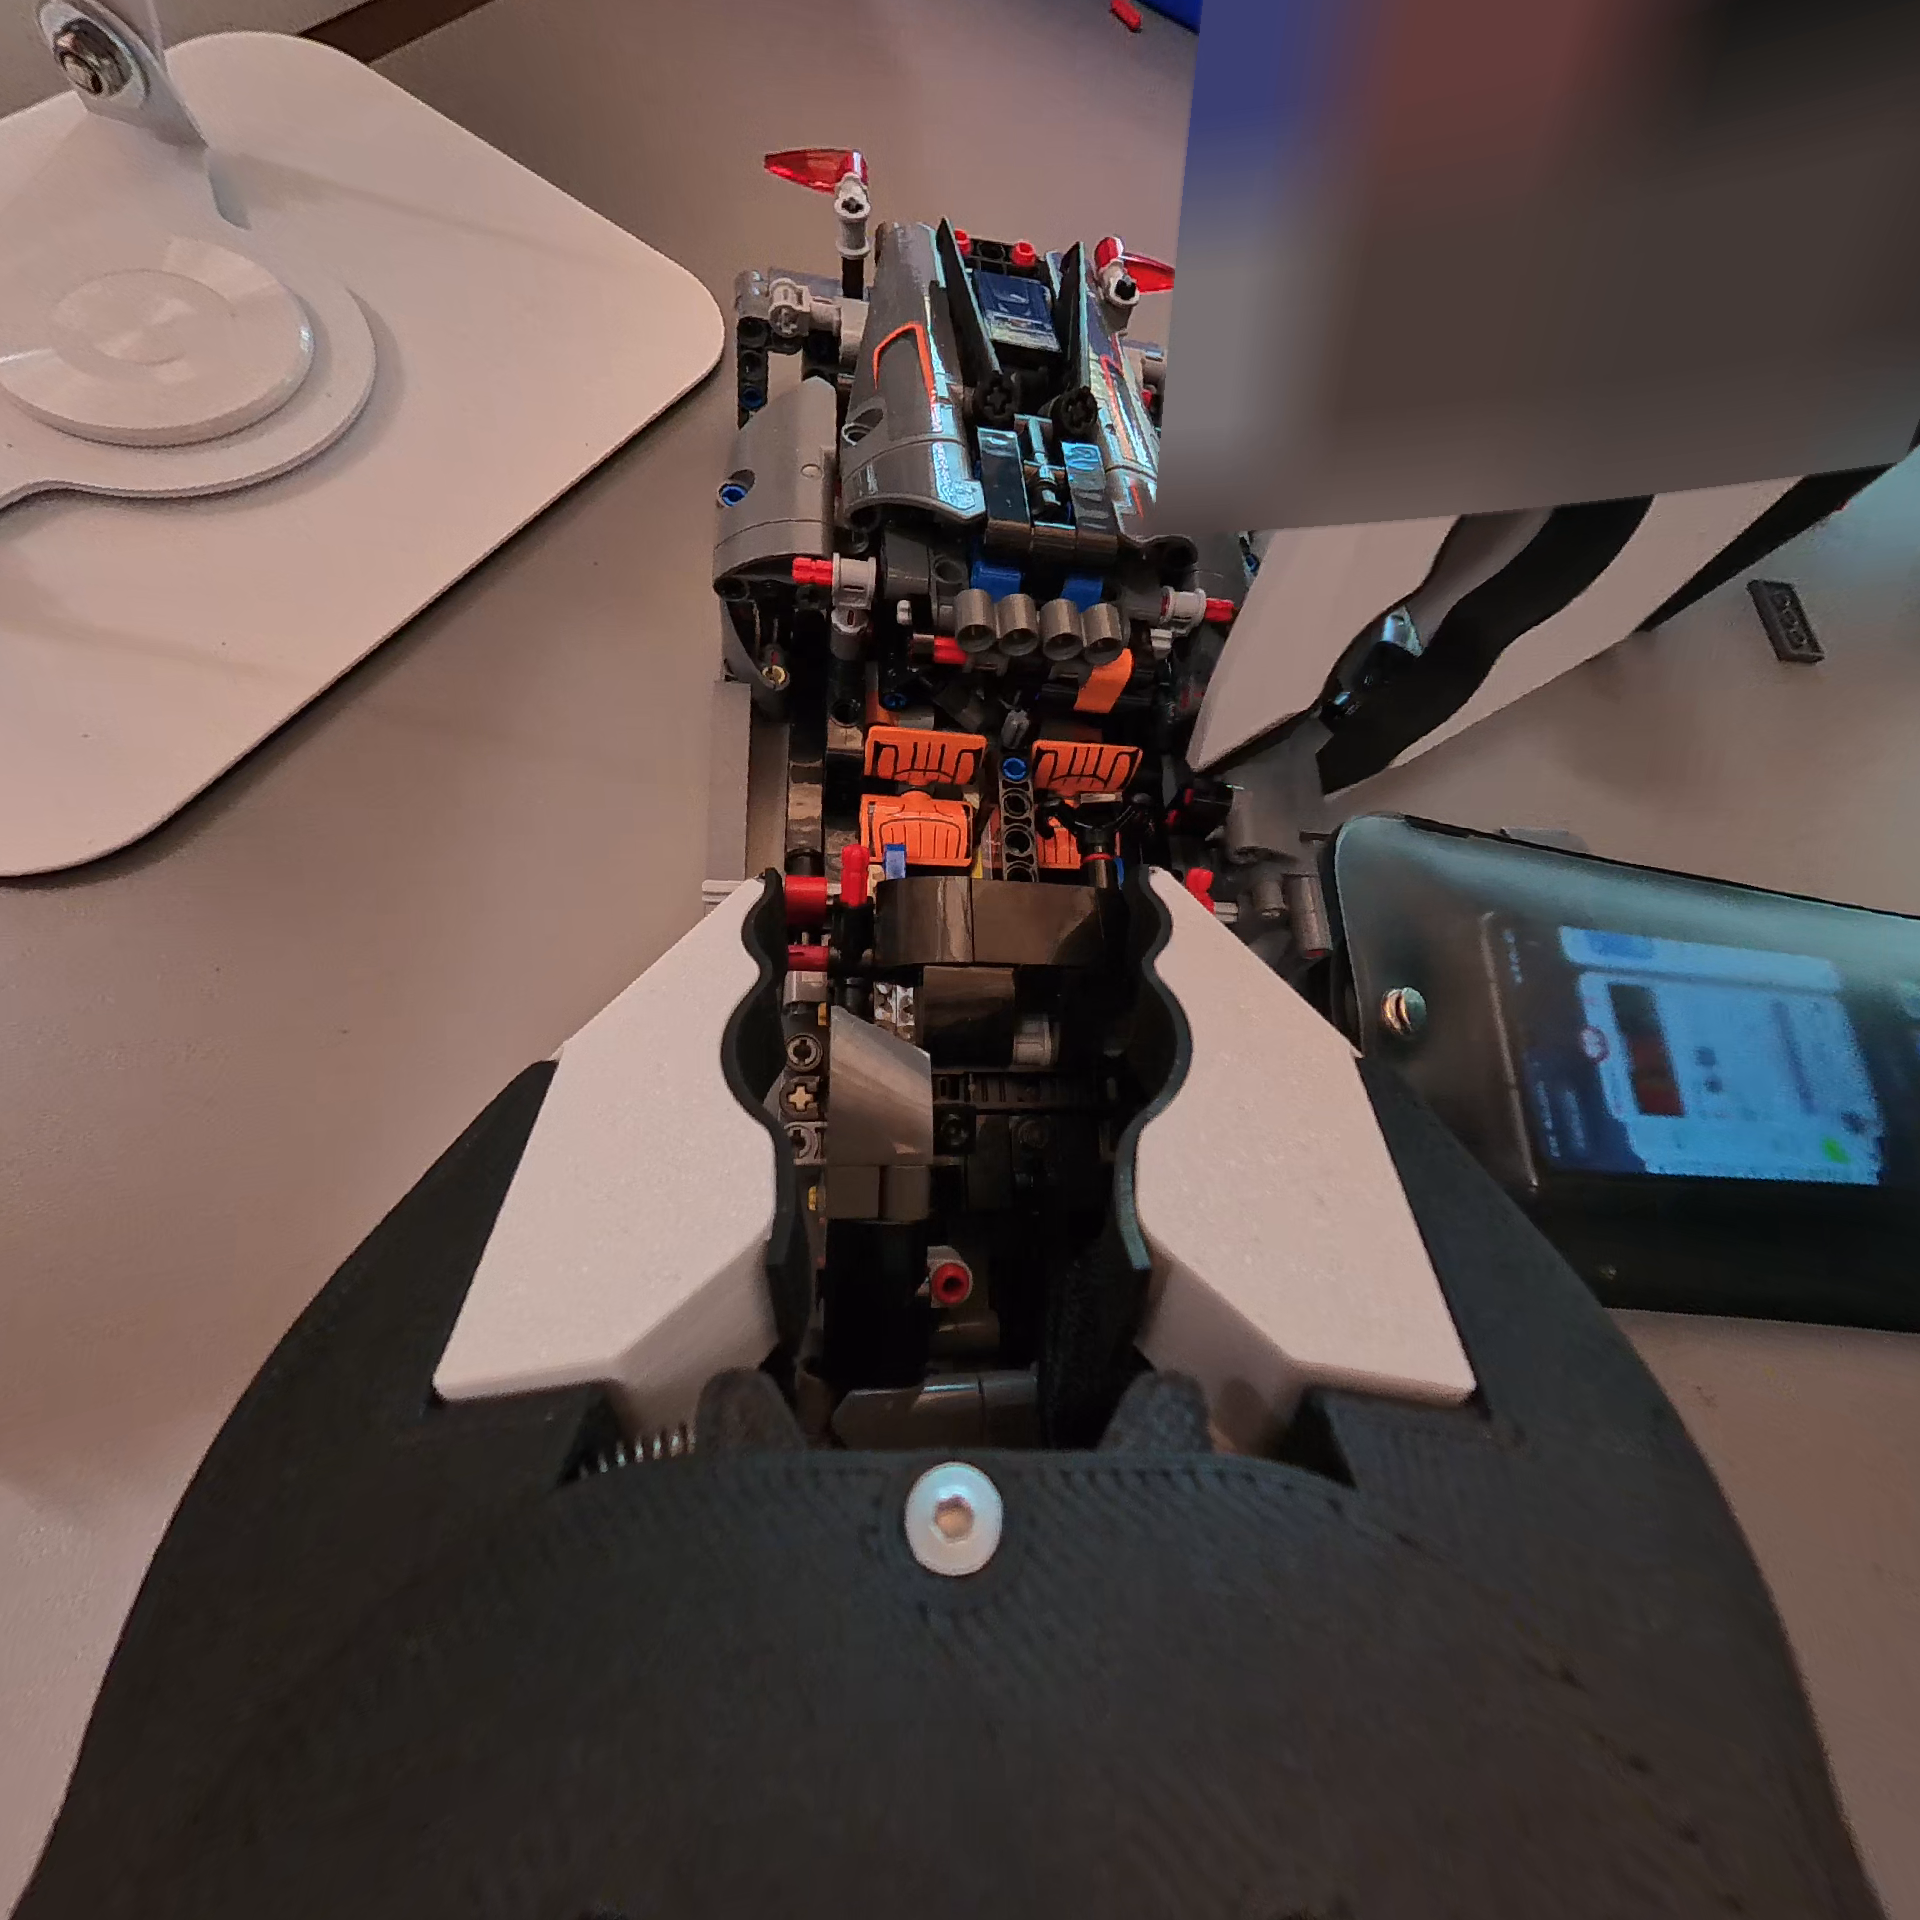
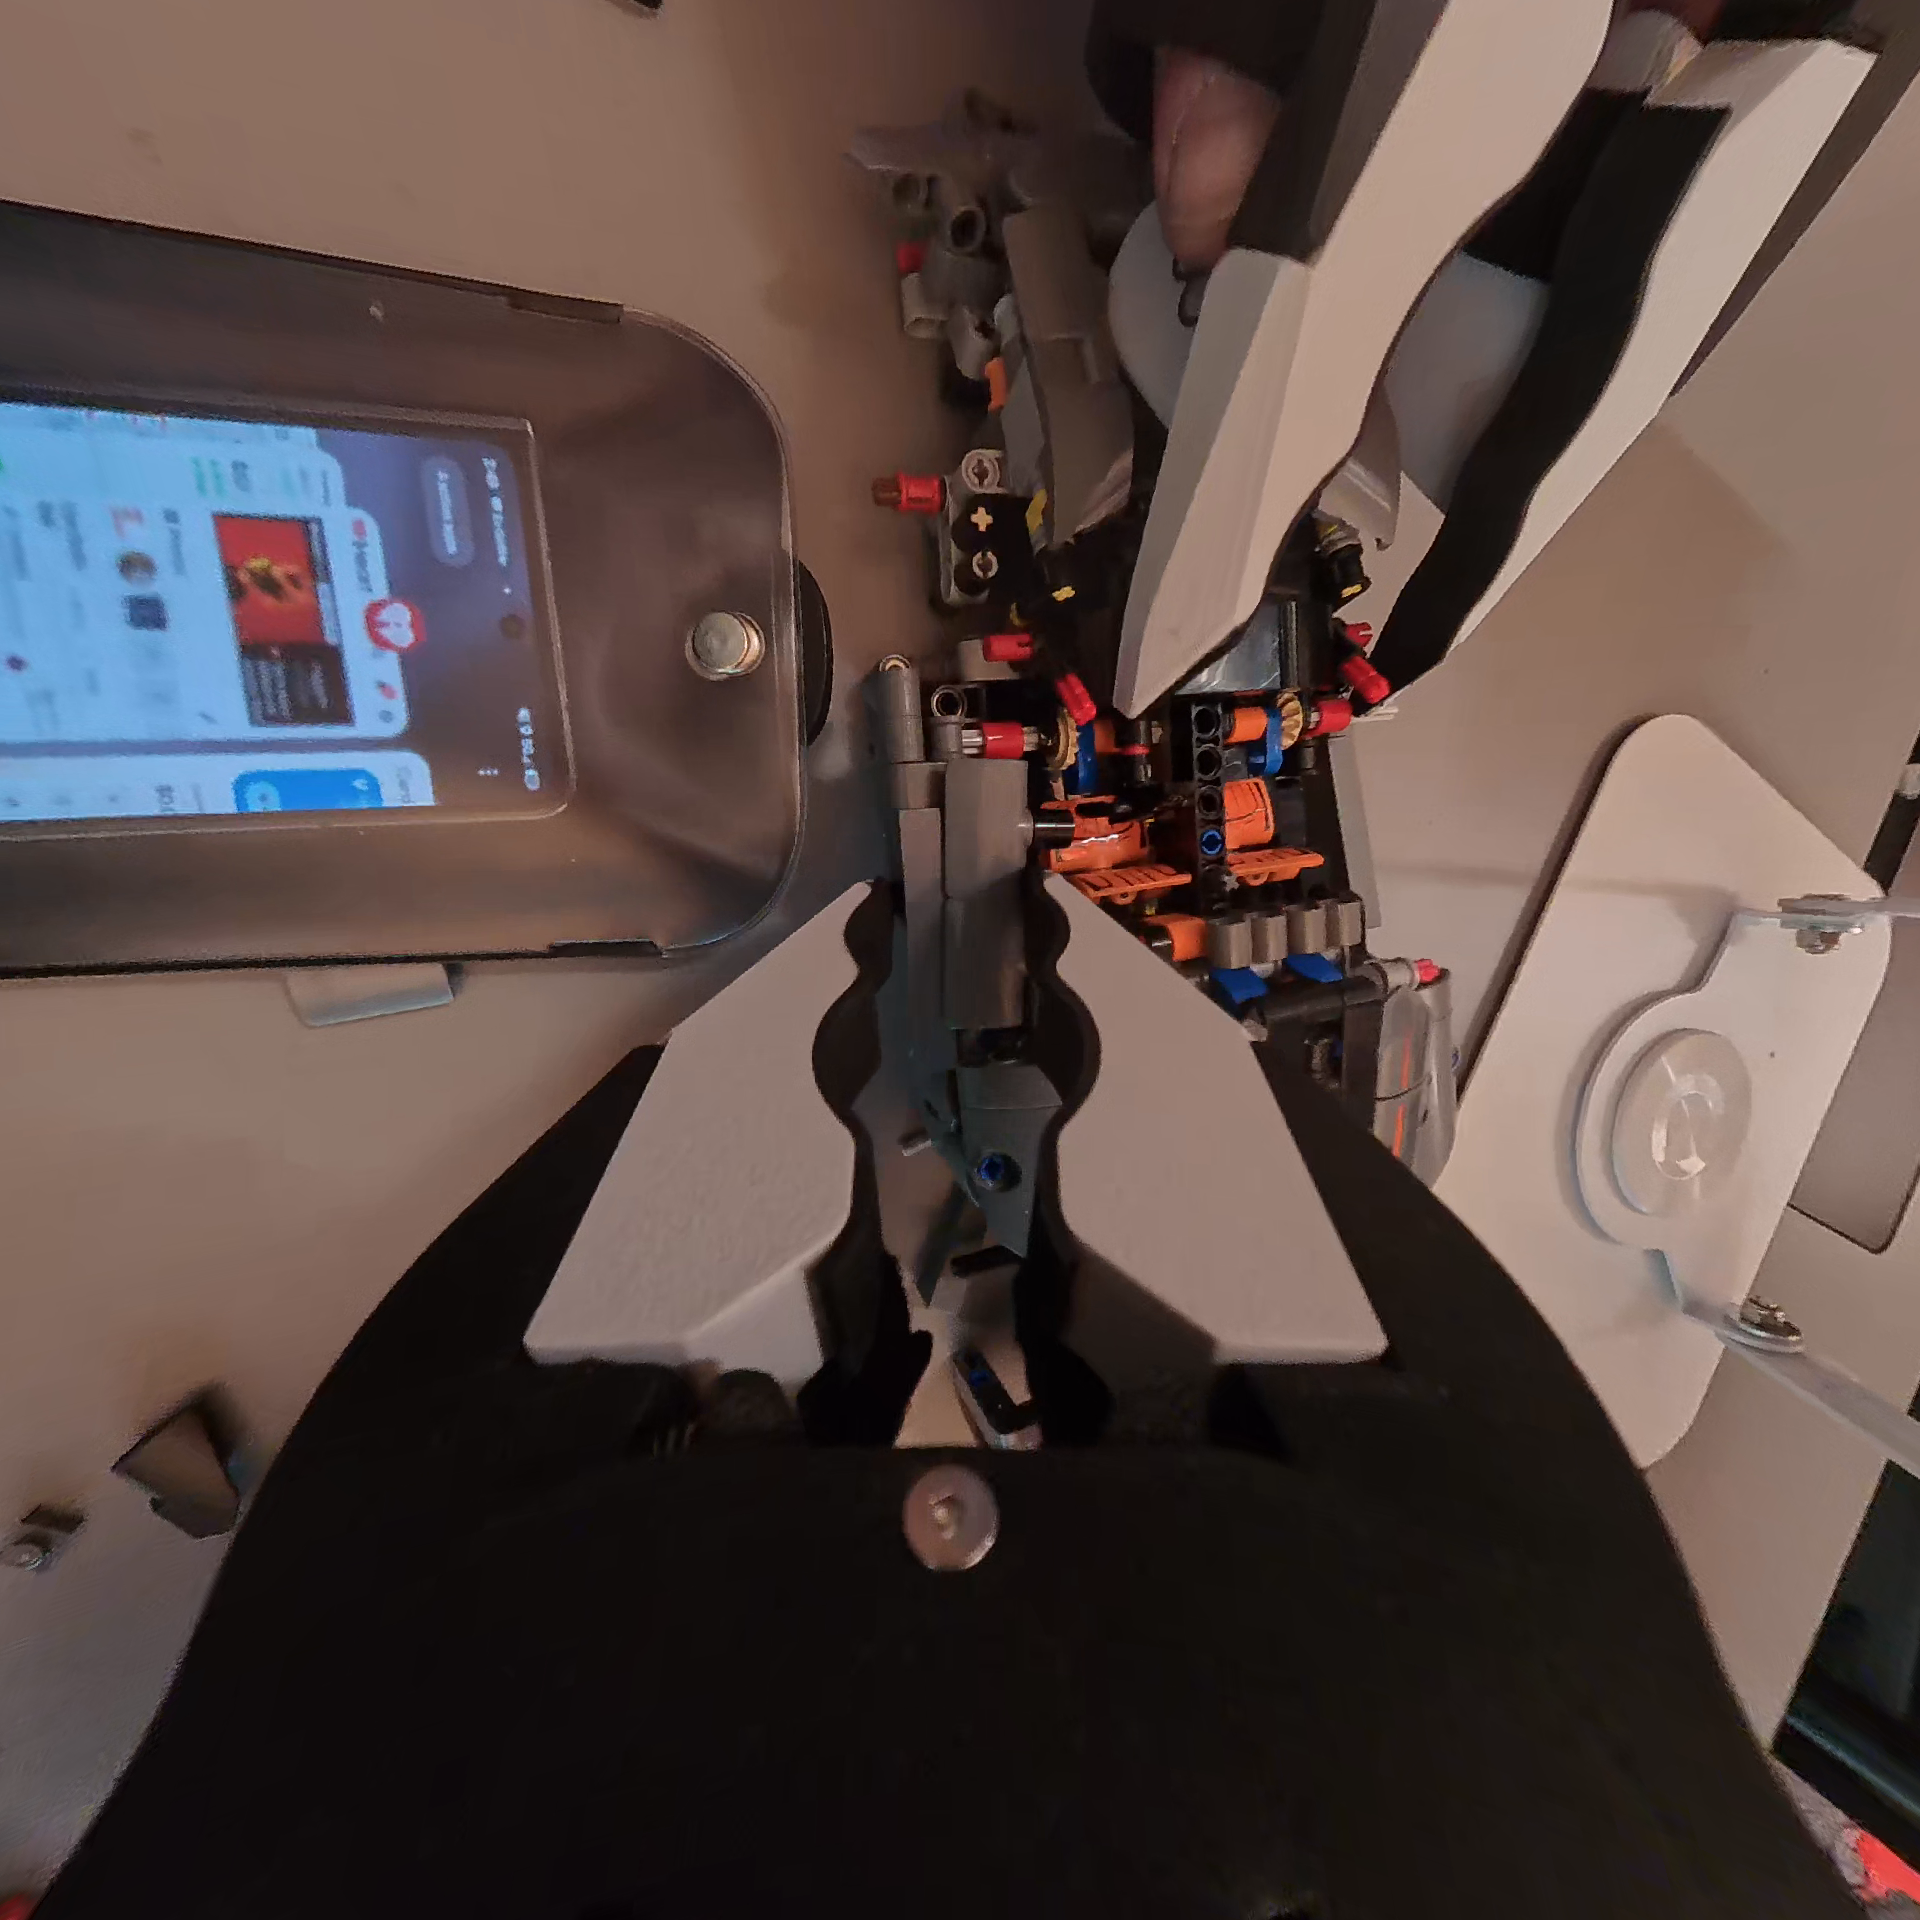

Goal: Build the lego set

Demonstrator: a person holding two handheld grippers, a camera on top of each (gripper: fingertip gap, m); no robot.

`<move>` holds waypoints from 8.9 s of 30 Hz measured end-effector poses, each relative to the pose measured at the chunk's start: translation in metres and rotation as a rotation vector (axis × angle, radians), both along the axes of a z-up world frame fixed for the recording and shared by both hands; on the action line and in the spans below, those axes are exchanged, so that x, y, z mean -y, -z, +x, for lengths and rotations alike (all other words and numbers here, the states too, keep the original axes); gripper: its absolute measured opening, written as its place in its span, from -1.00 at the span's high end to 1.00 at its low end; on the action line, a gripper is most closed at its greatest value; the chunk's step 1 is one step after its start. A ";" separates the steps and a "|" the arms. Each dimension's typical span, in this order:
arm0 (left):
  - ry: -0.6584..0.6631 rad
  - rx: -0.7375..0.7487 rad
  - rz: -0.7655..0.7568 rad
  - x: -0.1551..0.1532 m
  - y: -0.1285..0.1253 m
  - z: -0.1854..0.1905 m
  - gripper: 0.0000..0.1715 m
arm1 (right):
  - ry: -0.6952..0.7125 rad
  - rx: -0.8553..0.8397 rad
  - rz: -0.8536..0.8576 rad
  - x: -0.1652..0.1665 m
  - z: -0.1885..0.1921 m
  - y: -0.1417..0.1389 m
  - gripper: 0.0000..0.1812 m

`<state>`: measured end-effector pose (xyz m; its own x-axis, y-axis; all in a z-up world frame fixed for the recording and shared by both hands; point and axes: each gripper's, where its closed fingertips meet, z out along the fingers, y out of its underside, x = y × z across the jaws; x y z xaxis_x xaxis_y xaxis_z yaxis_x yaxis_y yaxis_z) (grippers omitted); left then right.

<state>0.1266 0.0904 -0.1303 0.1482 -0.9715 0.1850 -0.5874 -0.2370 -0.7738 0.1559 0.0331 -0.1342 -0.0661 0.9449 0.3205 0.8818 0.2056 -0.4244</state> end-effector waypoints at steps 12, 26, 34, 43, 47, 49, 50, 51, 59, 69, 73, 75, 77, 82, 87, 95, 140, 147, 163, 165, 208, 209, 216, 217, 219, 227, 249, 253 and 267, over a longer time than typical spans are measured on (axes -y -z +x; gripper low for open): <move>0.003 0.003 0.001 0.000 0.000 0.001 0.30 | -0.039 0.063 0.092 0.003 -0.004 -0.006 0.76; -0.001 0.002 0.005 -0.001 0.000 0.000 0.31 | -0.040 -0.035 0.112 0.005 -0.020 -0.019 0.73; 0.001 0.006 0.004 -0.001 0.000 0.000 0.31 | -0.065 -0.084 0.125 0.010 -0.029 -0.024 0.79; 0.003 0.005 0.006 -0.002 0.000 0.001 0.31 | -0.032 -0.139 -0.074 0.009 -0.003 -0.038 0.66; 0.002 0.003 0.007 -0.002 0.000 0.001 0.31 | -0.036 -0.059 -0.159 0.015 0.007 -0.019 0.58; 0.003 0.002 0.008 -0.002 0.000 0.001 0.31 | -0.022 -0.003 -0.125 0.009 0.012 -0.009 0.59; 0.003 0.002 0.009 -0.002 0.000 0.001 0.31 | -0.031 -0.004 -0.102 0.008 0.012 -0.008 0.62; 0.003 0.002 0.009 -0.002 0.000 0.001 0.31 | -0.033 0.007 -0.091 0.008 0.012 -0.007 0.62; 0.004 0.003 0.007 -0.002 0.000 0.001 0.31 | -0.037 0.096 0.010 0.002 0.015 0.003 0.71; 0.004 0.001 0.009 -0.002 0.000 0.000 0.31 | -0.027 0.050 -0.021 0.004 0.011 -0.005 0.75; 0.005 0.000 0.009 -0.002 0.000 0.000 0.31 | -0.035 0.043 -0.021 0.006 0.010 -0.006 0.78; 0.006 0.002 0.006 -0.002 0.000 -0.001 0.31 | -0.036 0.011 -0.020 0.007 0.006 -0.012 0.82; 0.006 0.004 0.005 -0.002 0.000 -0.001 0.31 | -0.043 -0.004 -0.029 0.009 0.003 -0.016 0.82; 0.006 0.004 0.005 -0.002 0.000 0.000 0.31 | -0.038 0.011 -0.018 0.009 -0.001 -0.008 0.90; 0.006 0.001 0.008 -0.002 0.000 0.000 0.31 | -0.005 -0.002 -0.045 0.006 0.002 -0.012 0.69; 0.006 0.002 0.007 -0.002 0.000 -0.001 0.31 | 0.002 0.029 -0.052 0.006 -0.001 0.003 0.76; 0.322 -0.076 0.240 0.062 -0.006 0.016 0.72 | 0.032 -0.127 -0.072 -0.002 0.000 -0.031 0.73; 0.324 -0.077 0.247 0.062 -0.007 0.015 0.72 | 0.014 -0.096 -0.132 0.006 0.002 -0.021 0.84; 0.291 -0.059 0.284 0.060 -0.014 0.021 0.48 | 0.006 -0.167 -0.081 0.011 -0.019 -0.032 0.92; 0.295 -0.077 0.290 0.060 -0.011 0.019 0.57 | 0.009 -0.188 -0.075 0.011 -0.023 -0.035 0.92; 0.321 -0.087 0.270 0.061 -0.021 -0.011 0.63 | 0.074 -0.275 -0.139 0.009 -0.043 -0.019 0.94; 0.319 -0.089 0.268 0.061 -0.021 -0.011 0.63 | 0.081 -0.275 -0.145 0.007 -0.041 -0.019 0.93; 0.321 -0.098 0.254 0.061 -0.019 -0.016 0.64 | 0.143 -0.247 -0.157 -0.006 -0.029 -0.011 0.91; 0.320 -0.100 0.250 0.061 -0.019 -0.017 0.64 | 0.142 -0.242 -0.151 -0.006 -0.029 -0.009 0.91; 0.322 -0.102 0.246 0.061 -0.019 -0.018 0.64 | 0.141 -0.224 -0.139 -0.007 -0.029 -0.005 0.88; 0.326 -0.118 0.228 0.062 -0.016 -0.024 0.64 | 0.133 -0.222 -0.049 -0.013 -0.030 -0.006 0.83; 0.238 -0.046 0.259 0.046 -0.032 -0.030 0.44 | 0.148 -0.233 -0.031 -0.018 -0.029 -0.008 0.71; 0.195 -0.030 0.260 0.037 -0.035 -0.032 0.28 | 0.165 -0.254 -0.023 -0.022 -0.029 -0.013 0.64; 0.093 -0.193 0.248 0.010 0.005 -0.039 -0.21 | 0.167 -0.260 -0.008 -0.024 -0.031 -0.012 0.47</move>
<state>0.0873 0.0807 -0.1357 0.0661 -0.9944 -0.0819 -0.7390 0.0063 -0.6737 0.1253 0.0568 -0.1224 0.1731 0.9386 0.2986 0.7650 0.0628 -0.6410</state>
